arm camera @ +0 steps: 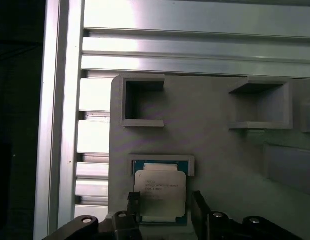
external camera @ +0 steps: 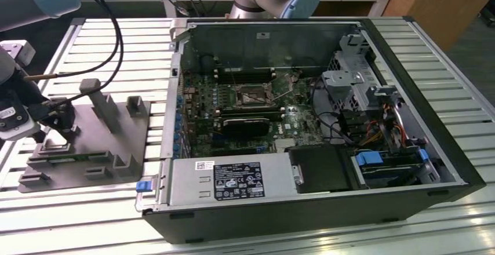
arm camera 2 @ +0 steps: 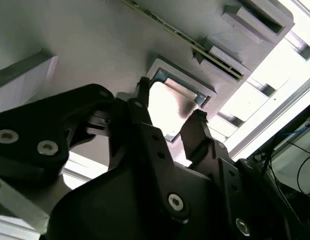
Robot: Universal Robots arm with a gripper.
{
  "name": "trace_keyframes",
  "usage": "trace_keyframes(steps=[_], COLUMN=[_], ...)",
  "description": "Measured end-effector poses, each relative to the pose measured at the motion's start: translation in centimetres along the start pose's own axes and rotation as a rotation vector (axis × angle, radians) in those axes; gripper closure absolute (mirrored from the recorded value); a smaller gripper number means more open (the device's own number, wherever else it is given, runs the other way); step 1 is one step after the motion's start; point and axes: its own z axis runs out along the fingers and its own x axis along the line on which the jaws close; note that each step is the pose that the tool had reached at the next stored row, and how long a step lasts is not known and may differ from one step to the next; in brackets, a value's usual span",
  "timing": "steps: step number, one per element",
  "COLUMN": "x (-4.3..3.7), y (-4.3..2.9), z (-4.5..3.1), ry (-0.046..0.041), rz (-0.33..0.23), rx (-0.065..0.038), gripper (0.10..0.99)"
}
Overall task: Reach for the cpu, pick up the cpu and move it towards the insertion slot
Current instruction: 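Pick up the cpu and move it towards the insertion slot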
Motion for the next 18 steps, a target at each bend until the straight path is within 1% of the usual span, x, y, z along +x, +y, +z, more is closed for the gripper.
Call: trace_keyframes(steps=[1, 3, 4, 5, 6, 9, 11, 18], x=[0.00, 0.00, 0.00, 0.00, 0.00, 0.02, 0.02, 0.05], y=[0.00, 0.00, 0.00, 0.00, 0.00, 0.00, -0.01, 0.03], z=[0.00, 0.01, 0.01, 0.01, 0.02, 0.25, 0.48, 1.16], ry=[0.0000, -0.0001, 0.0000, -0.0001, 0.0000, -0.0011, -0.0014, -0.0013], rz=[0.000, 0.000, 0.000, 0.000, 0.000, 0.000, 0.000, 0.005], rx=[0.000, 0.000, 0.000, 0.000, 0.000, -0.014, -0.022, -0.023], gripper=[0.561, 0.443, 0.443, 0.380, 0.380, 0.380, 0.380, 0.380])
